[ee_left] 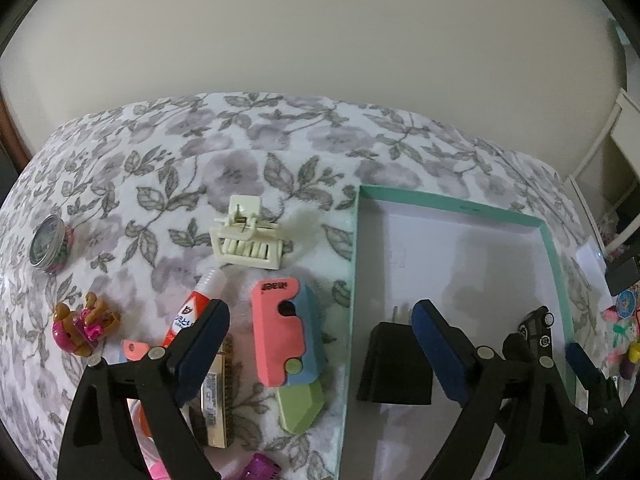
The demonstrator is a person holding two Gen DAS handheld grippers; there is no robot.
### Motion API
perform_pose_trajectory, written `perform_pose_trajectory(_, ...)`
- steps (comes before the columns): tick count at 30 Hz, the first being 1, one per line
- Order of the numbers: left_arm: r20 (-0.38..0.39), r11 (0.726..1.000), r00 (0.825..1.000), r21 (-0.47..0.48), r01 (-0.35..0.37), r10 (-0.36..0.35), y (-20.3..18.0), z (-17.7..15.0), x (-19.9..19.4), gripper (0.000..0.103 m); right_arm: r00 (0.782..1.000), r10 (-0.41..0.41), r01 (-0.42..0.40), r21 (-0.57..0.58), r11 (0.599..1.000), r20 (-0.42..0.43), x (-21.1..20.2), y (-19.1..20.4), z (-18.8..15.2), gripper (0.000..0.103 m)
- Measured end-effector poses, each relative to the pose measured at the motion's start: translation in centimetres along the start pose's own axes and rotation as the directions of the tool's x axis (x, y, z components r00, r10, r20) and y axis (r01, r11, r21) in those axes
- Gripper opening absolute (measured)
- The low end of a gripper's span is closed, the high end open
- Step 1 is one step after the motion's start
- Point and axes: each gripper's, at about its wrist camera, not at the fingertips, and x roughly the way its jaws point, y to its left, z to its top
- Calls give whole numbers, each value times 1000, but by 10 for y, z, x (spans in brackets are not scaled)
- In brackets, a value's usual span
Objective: Organize rigid objects
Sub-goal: 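Open both tools to release the car and charger in the tray, then move both tools back toward the pink watch and magenta lighter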
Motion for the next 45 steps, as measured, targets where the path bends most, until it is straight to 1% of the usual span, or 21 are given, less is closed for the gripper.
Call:
perform_pose_trajectory(3, 8, 1000, 1000, -8, 7, -7, 3, 1, -2, 96, 1000, 8, -8, -4, 1000, -10, 1, 2, 0, 103)
perform_pose_trajectory(5, 17, 1000, 1000, -16, 18, -18, 5, 2, -5, 102, 1000, 22, -22, -2, 1000, -21, 2, 4, -1, 103)
perform_pose_trajectory(11, 58, 998, 997, -32, 47, -45, 12, 8, -21, 102, 998, 30, -31, -29, 999, -52, -2, 12, 1, 103)
perform_pose_trajectory(14, 69, 997, 996, -46, 58, -55, 20, 10, -30, 102, 997, 57, -59, -37, 998, -50, -12, 18, 7, 103)
perform_pose_trajectory(18, 68, 989, 994, -117, 91, -84, 40, 14, -44, 102, 992, 119, -121, -30, 992, -49, -29, 25, 15, 103)
perform_pose_trajectory(20, 72, 986, 994, -138, 96, -86, 49, 16, -53, 102, 991, 127, -128, -40, 991, -33, -39, 30, 20, 103)
perform_pose_trajectory(22, 83, 986, 994, -146, 79, -68, 58, 17, -64, 102, 988, 152, -153, -50, 987, -24, -51, 36, 24, 103)
perform_pose_trajectory(25, 109, 986, 994, -162, 45, -27, 72, 19, -82, 102, 978, 208, -208, -36, 977, -12, -70, 42, 32, 103)
perform_pose_trajectory(29, 110, 983, 994, -182, 29, -9, 91, 22, -102, 102, 974, 223, -221, -50, 974, 36, -105, 57, 43, 103)
perform_pose_trajectory(32, 104, 980, 994, -197, -4, 25, 106, 19, -114, 102, 965, 253, -248, -73, 966, 65, -129, 72, 48, 103)
perform_pose_trajectory(33, 102, 977, 994, -215, -4, 27, 114, 15, -117, 102, 961, 272, -267, -78, 961, 58, -134, 79, 48, 103)
perform_pose_trajectory(36, 77, 966, 997, -258, 3, 18, 130, 7, -116, 102, 956, 291, -288, -77, 954, 26, -139, 96, 45, 103)
perform_pose_trajectory(40, 29, 959, 998, -278, -52, 63, 149, -7, -106, 102, 950, 309, -312, -118, 943, -40, -132, 121, 28, 103)
perform_pose_trajectory(42, -11, 956, 996, -279, -86, 87, 157, -15, -98, 102, 951, 302, -310, -143, 940, -71, -125, 131, 18, 103)
perform_pose_trajectory(45, -80, 952, 990, -274, -137, 119, 165, -25, -83, 102, 954, 281, -296, -174, 939, -105, -115, 141, 5, 103)
